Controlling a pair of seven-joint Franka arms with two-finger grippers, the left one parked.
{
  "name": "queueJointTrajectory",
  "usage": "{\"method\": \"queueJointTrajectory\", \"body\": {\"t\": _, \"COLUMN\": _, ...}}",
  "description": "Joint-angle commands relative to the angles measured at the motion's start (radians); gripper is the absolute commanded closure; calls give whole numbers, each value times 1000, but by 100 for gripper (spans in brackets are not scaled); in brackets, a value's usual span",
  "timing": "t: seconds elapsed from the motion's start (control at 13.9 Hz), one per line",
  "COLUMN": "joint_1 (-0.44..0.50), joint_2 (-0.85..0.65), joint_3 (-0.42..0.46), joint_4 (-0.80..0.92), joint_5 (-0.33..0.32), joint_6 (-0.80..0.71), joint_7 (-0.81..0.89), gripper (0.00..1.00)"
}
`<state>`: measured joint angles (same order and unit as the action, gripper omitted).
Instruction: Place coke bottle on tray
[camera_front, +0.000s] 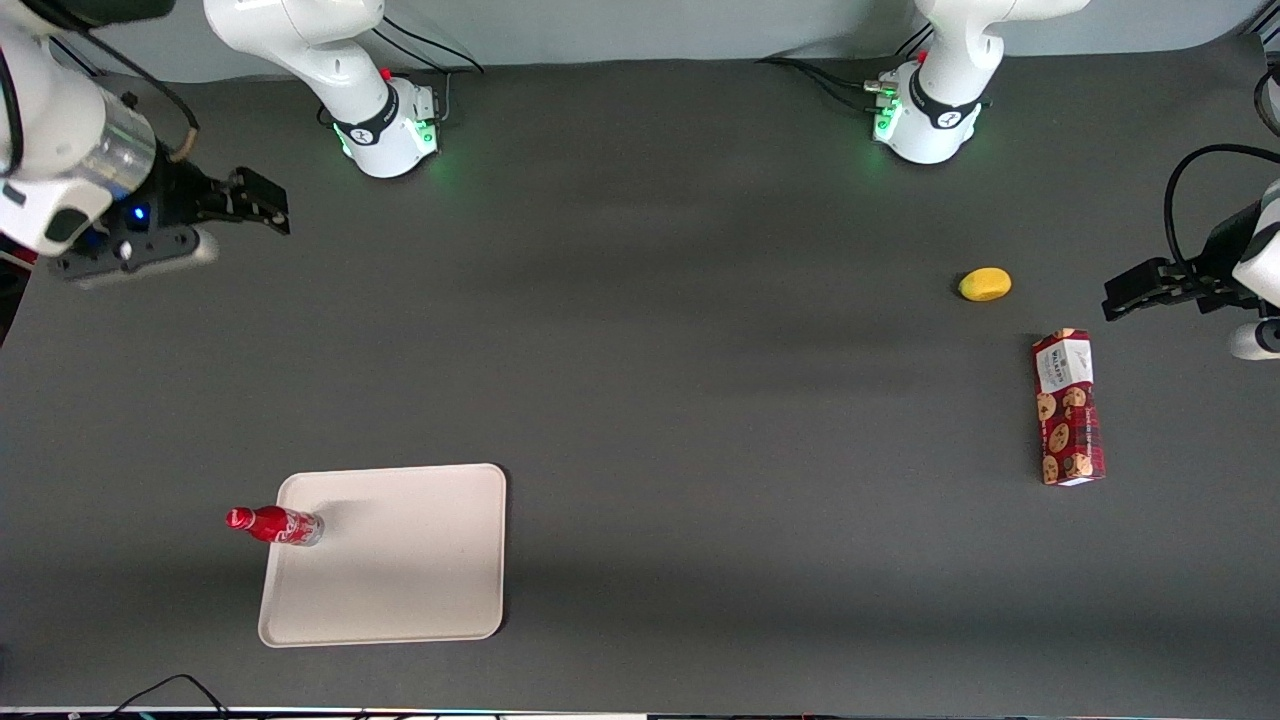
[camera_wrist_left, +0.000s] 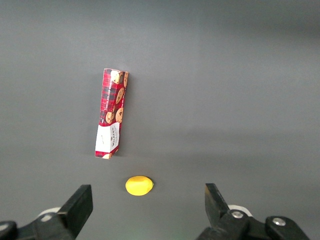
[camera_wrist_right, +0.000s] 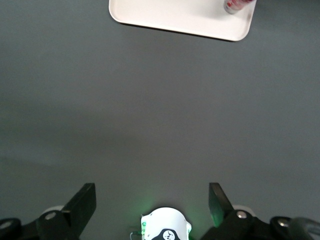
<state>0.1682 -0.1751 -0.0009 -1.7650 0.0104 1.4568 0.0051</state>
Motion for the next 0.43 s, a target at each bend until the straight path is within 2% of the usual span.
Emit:
{"method": "queueJointTrajectory", "body": {"t": 0.0, "joint_1": -35, "joint_2": -142, "joint_3": -2, "joint_4": -166, "joint_5": -20, "joint_6": 77, "joint_7": 27, "gripper": 0}}
{"method": "queueJointTrajectory", "body": {"t": 0.14, "joint_1": -52, "joint_2": -110, "joint_3": -7, "joint_4": -117, "joint_5": -58, "joint_6": 71, "joint_7": 30, "gripper": 0}}
{"method": "queueJointTrajectory", "body": {"t": 0.36, "joint_1": -52, "joint_2": -54, "joint_3": -24, "joint_4": -45, "joint_5": -61, "joint_6": 63, "joint_7": 36, "gripper": 0}}
